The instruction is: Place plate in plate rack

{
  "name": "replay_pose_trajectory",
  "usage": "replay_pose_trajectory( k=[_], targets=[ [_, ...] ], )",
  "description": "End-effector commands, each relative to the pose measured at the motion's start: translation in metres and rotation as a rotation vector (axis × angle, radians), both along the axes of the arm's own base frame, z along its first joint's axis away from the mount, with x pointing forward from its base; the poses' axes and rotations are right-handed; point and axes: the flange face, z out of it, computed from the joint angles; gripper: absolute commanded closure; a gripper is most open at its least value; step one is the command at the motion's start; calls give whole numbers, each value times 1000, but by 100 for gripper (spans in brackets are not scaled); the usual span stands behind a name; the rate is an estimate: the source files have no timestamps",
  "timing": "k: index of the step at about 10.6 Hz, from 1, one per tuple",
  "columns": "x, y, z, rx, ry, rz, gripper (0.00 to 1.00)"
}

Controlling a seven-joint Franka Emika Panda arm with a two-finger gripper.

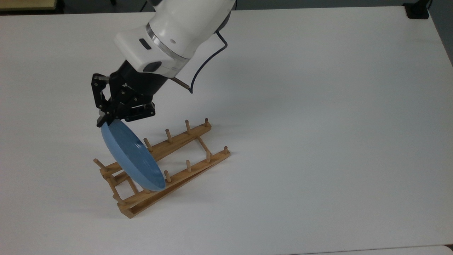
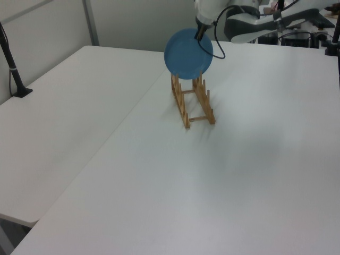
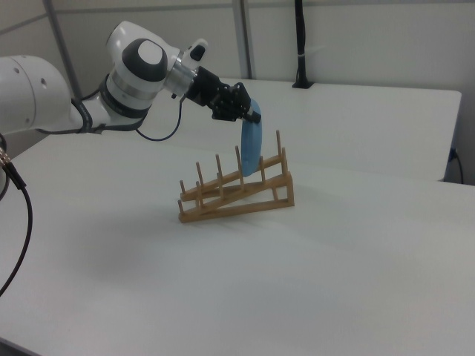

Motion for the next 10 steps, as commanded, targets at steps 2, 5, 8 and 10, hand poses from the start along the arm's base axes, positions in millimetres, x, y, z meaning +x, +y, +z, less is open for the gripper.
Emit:
replay_pose_trajectory(
  k=[2,5,8,10],
  targets=[
    [5,21,-17,-5,-1,33,94],
    [4,25,-26,9,14,36,50],
    [3,27,-30,63,14,20,0],
    [-2,35,-12,202,-7,-4,0]
  ],
)
